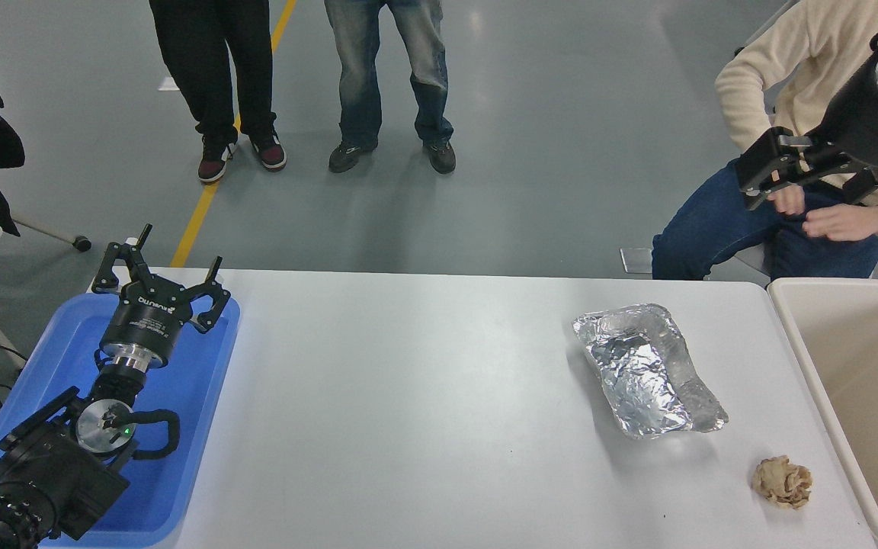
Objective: Pick up foil plate and place in dustbin
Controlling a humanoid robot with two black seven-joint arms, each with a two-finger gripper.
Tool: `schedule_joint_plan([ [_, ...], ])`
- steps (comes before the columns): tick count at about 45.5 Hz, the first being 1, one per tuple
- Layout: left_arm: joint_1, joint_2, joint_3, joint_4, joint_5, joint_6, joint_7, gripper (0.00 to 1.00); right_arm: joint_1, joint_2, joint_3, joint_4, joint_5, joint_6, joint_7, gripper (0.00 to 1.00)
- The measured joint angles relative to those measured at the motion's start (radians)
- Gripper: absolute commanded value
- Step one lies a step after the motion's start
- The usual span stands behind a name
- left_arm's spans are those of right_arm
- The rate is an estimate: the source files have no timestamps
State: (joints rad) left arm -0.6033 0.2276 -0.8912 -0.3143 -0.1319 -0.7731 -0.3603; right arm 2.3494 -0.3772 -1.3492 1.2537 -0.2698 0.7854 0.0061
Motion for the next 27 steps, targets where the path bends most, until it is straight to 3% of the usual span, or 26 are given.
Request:
schedule_joint_plan([
  [27, 0.0, 0.0, 0.0, 0.0, 0.0, 0.0, 0.0, 1.0, -0.244, -0.05, 0.044, -0.002, -0.002, -0.035, 0.0, 1.0],
])
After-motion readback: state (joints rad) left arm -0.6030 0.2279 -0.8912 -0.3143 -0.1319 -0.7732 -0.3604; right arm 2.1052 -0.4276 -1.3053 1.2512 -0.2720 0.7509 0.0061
